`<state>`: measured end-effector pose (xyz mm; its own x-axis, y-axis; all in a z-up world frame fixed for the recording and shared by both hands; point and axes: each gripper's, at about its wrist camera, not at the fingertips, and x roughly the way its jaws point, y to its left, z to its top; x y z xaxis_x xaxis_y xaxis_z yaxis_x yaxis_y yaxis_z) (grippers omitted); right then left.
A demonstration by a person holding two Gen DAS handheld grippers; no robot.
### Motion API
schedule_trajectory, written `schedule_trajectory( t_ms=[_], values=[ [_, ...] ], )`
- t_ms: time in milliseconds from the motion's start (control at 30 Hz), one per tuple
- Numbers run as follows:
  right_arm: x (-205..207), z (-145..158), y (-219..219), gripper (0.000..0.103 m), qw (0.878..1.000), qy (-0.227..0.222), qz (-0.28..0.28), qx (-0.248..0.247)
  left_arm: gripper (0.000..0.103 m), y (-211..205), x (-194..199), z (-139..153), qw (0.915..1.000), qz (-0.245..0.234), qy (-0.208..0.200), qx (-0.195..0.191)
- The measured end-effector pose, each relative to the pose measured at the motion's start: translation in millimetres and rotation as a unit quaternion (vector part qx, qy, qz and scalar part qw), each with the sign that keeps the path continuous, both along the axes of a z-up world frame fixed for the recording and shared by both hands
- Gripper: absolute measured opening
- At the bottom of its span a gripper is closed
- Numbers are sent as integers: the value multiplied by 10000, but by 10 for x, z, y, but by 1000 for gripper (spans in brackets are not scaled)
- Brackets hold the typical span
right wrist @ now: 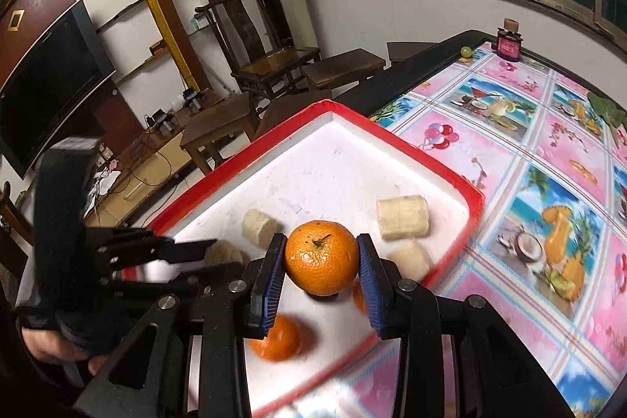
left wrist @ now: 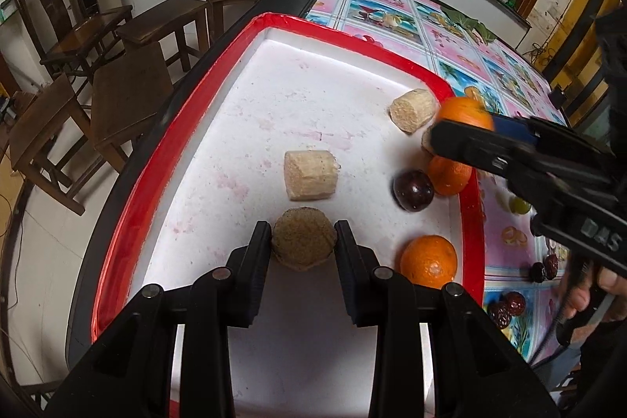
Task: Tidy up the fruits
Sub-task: 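Open the left gripper to set down the kiwi while the right gripper releases the tangerine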
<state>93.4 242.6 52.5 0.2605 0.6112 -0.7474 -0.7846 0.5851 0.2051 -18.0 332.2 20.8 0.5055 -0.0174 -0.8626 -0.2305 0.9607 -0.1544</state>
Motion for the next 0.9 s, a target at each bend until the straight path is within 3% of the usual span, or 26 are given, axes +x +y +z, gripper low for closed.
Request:
schedule_trajectory(
  t_ms=[333, 900],
  values=[
    [185, -195, 326, 36, 9998, 148, -24, -122, 31, 33, 56, -4, 10000, 6, -16, 12],
    [233, -455, 455, 37, 9988, 60, -41, -477, 31, 65, 83, -10, 9999, 7, -138, -69]
  ],
)
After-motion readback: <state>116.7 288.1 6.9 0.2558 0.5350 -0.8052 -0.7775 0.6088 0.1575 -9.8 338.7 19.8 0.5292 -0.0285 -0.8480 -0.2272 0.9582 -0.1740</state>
